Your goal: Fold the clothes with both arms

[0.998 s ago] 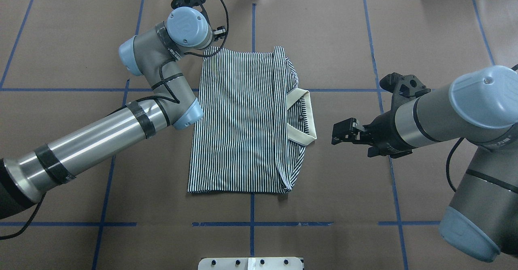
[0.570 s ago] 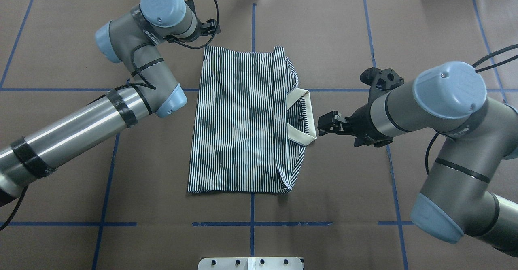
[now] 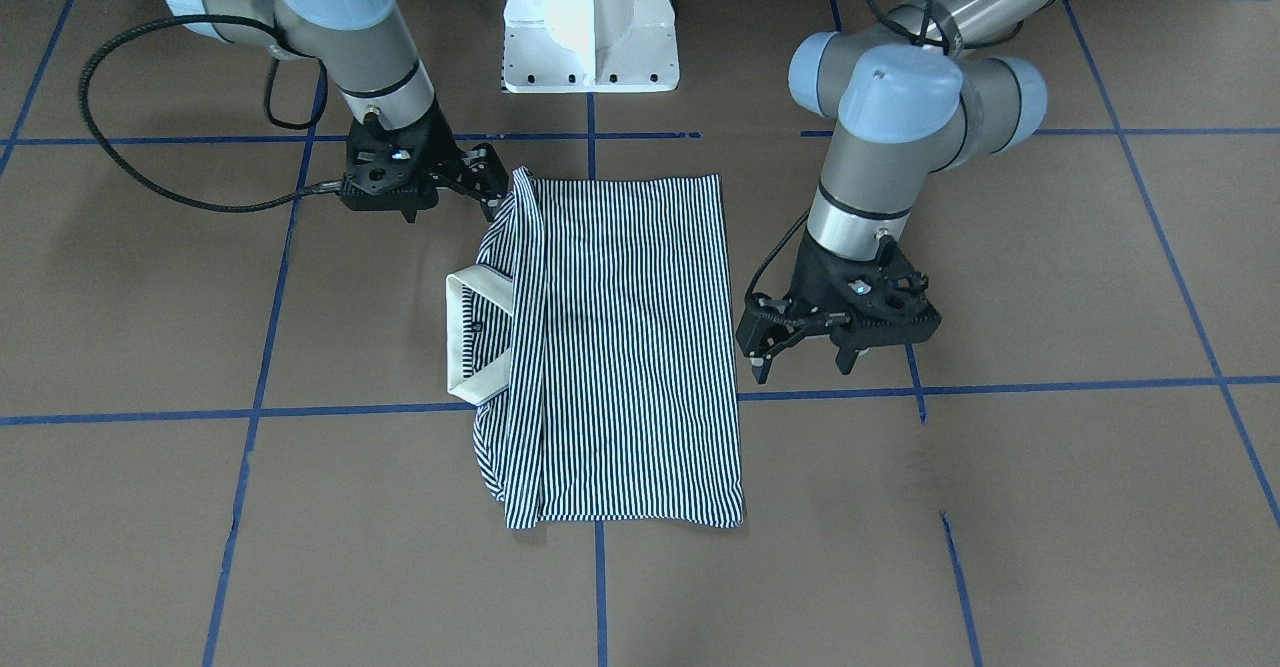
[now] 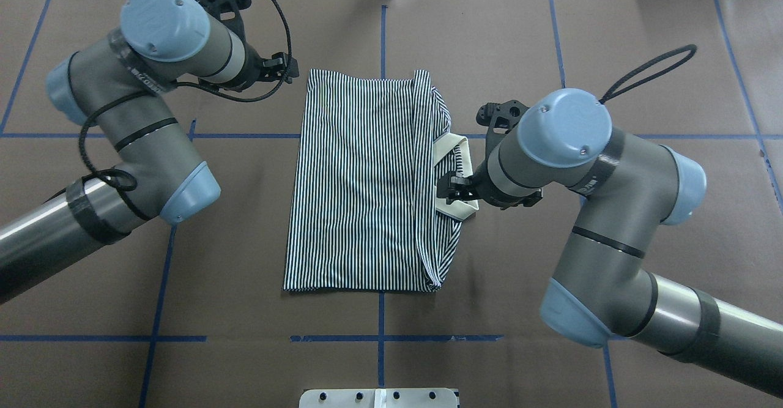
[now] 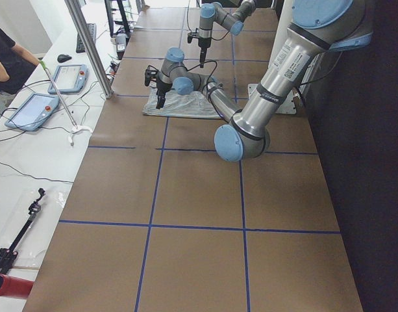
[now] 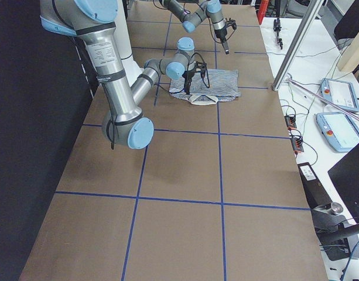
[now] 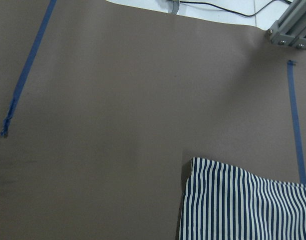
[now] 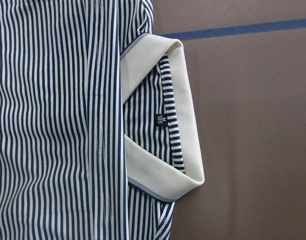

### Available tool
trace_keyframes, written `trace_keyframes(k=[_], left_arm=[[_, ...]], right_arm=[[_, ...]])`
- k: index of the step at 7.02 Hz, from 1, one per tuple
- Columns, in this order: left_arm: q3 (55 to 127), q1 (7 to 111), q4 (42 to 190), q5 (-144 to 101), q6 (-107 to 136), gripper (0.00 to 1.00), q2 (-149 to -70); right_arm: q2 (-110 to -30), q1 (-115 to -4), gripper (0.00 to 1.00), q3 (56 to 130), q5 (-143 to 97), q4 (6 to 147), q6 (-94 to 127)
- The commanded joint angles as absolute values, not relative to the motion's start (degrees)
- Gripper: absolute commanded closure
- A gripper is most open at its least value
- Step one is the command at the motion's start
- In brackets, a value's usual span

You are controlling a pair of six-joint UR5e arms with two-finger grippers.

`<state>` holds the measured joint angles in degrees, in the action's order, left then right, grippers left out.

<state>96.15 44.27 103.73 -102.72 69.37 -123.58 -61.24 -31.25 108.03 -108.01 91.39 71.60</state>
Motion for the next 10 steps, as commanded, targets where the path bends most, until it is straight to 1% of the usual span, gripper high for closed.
trace_keyframes(k=[1, 2, 4, 6, 10], left_arm=[[109.5, 42.3, 94.6, -103.8, 69.4, 0.00, -119.2], [109.9, 42.3, 94.2, -103.8, 69.4, 0.00, -119.1], [110.0, 42.1, 94.3, -103.9, 69.4, 0.00, -118.7], [110.0, 42.0, 94.4, -104.0, 69.5, 0.00, -118.7], [109.7, 41.9, 94.6, -104.0, 69.5, 0.00, -118.5]], right_arm=[[-53.0, -26.9, 0.00, 99.3, -105.6, 95.6, 68.5], [-50.5, -24.9, 0.00, 95.4, -105.3, 96.7, 68.5], [-49.6, -23.3, 0.00, 91.9, -104.3, 96.9, 65.9], [-49.4, -23.4, 0.00, 92.7, -104.8, 101.6, 62.9], [-50.0, -22.6, 0.00, 92.7, -104.9, 103.1, 62.8]])
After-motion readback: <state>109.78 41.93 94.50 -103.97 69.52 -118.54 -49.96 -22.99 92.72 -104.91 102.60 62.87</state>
